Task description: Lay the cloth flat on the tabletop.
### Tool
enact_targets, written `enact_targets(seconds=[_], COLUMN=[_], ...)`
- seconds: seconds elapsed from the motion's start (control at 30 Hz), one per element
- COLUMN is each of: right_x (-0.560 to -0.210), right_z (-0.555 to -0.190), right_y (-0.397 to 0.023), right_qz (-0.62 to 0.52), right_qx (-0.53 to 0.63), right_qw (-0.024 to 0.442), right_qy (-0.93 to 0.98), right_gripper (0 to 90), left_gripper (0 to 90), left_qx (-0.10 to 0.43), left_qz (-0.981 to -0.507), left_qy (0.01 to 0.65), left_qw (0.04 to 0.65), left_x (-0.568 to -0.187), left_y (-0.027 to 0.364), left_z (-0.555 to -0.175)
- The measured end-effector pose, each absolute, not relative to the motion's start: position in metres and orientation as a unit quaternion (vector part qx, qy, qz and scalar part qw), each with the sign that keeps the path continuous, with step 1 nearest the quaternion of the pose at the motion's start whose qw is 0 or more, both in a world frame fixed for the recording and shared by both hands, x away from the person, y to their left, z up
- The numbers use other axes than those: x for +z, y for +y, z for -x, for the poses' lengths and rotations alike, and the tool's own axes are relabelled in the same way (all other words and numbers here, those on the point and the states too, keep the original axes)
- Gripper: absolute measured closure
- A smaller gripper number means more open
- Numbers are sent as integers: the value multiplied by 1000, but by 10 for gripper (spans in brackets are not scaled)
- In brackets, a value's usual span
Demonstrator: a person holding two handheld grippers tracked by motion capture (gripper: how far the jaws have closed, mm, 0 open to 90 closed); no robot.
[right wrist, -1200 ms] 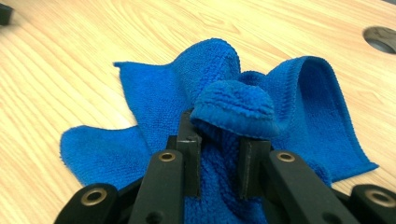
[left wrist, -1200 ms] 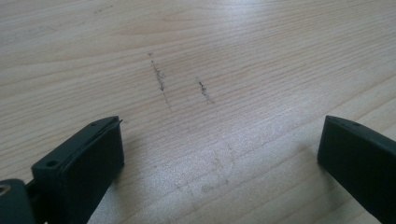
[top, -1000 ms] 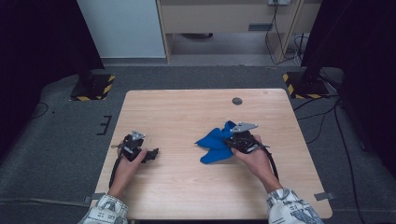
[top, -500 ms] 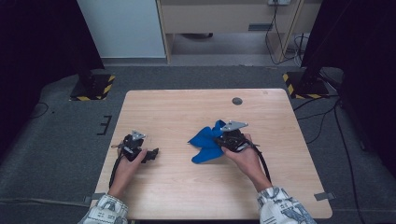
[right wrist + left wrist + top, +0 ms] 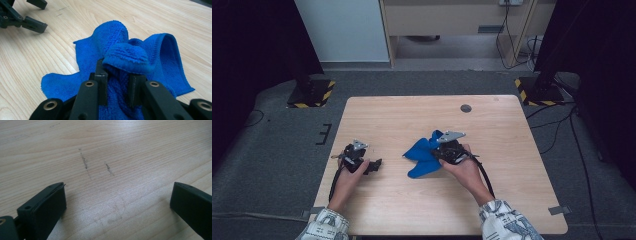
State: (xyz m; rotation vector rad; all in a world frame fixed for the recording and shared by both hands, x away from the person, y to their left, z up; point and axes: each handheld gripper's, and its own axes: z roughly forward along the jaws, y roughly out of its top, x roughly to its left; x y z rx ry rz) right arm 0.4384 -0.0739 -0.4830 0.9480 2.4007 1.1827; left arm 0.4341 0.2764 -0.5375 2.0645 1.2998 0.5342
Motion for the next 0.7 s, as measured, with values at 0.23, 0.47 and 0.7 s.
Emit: enact_targets(seconds=[0.23, 0.47, 0.7], right_x=[-488, -493, -499], right_z=[-436, -434, -432], right_y=[-64, -56, -51], right_qz=[-323, -318, -314], right_qx=[408, 406, 396], right_qw=[144, 139, 127], right_qy=[842, 845, 854], right_gripper=[732, 725, 541], left_gripper=[0, 0, 0], left_qx=[203, 203, 204], left_qz=[-784, -784, -784], left_qy=[494, 493, 494], left_qw=[317, 316, 317], left_x=[-537, -537, -538], left_y=[276, 276, 276], left_z=[-434, -434, -434])
